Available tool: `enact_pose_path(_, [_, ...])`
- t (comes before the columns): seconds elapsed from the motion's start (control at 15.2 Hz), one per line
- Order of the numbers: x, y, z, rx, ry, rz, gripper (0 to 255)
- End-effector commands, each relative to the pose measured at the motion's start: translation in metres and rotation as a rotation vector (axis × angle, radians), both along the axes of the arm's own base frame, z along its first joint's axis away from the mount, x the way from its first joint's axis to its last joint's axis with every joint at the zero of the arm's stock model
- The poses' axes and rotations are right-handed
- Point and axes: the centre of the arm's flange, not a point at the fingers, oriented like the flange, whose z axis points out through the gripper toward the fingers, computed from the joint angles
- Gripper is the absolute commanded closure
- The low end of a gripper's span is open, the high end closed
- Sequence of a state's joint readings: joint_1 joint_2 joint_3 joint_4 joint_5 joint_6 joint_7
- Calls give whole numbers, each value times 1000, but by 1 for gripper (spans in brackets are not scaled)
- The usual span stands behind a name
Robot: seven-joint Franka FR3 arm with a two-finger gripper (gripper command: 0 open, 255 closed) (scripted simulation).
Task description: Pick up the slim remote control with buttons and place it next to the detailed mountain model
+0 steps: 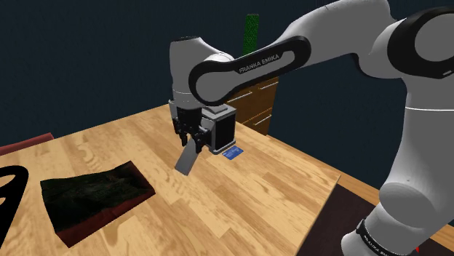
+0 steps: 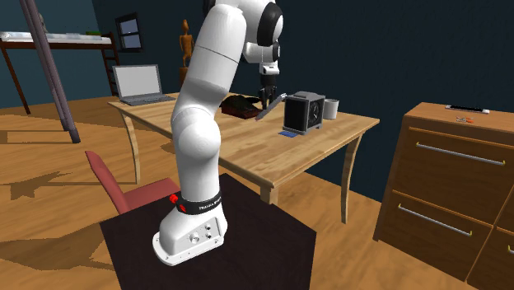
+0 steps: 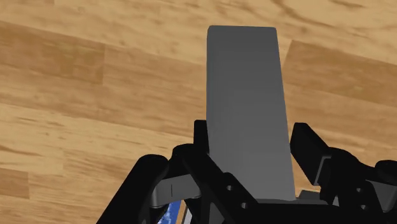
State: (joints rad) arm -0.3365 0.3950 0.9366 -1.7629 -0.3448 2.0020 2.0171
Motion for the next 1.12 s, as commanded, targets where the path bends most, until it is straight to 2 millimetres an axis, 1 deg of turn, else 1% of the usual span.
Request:
enact_pose_path(0.0, [0,0,-11,0,0,0,255])
enact_pose_path(0.79, [0,0,-75,0,0,0,255])
enact_pose_path(1.06, [0,0,-75,0,0,0,255])
